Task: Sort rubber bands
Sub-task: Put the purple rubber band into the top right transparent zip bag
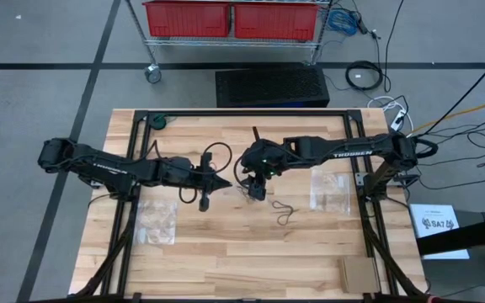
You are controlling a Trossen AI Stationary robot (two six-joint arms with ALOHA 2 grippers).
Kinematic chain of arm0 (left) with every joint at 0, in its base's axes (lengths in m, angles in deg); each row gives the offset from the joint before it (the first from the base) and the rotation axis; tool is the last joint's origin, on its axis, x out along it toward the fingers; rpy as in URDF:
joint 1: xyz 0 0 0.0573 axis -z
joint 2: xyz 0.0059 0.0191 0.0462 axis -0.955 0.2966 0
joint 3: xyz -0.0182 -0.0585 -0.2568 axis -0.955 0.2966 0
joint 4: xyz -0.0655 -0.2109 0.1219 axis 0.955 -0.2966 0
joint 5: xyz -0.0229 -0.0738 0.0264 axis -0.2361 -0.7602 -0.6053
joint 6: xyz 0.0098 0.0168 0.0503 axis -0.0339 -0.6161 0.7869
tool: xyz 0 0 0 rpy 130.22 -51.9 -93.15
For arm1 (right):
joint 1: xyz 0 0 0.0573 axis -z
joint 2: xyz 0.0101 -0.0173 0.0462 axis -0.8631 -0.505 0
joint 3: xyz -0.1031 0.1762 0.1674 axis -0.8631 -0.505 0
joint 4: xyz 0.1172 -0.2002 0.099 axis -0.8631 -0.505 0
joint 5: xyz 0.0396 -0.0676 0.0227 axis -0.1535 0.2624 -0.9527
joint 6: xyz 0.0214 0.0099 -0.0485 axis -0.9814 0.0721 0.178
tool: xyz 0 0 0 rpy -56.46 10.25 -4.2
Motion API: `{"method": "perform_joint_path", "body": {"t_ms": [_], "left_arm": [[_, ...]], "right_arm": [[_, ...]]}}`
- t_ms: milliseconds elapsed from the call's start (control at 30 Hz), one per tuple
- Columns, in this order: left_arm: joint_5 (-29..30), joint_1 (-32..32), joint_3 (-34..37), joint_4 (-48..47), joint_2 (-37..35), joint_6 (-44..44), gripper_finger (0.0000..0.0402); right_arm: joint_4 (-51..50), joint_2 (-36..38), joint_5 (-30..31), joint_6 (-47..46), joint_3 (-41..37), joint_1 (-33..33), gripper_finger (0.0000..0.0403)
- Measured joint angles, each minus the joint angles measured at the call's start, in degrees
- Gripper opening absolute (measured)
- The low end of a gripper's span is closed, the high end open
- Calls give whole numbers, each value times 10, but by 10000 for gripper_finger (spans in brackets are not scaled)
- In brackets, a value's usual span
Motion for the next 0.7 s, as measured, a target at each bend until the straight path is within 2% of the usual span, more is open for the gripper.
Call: {"method": "perform_joint_path", "body": {"t_ms": [333,500,600,700], "left_arm": [[0,0,0,0,0,0,0],[0,0,0,-2,0,0,0],[0,0,-1,-2,0,0,0],[0,0,-1,-5,0,0,0]], "right_arm": [[-42,8,35,2,1,3,169],[-117,30,36,-13,27,0,169],[-163,37,42,-16,30,-21,168],[-193,37,82,-33,30,-59,158]]}}
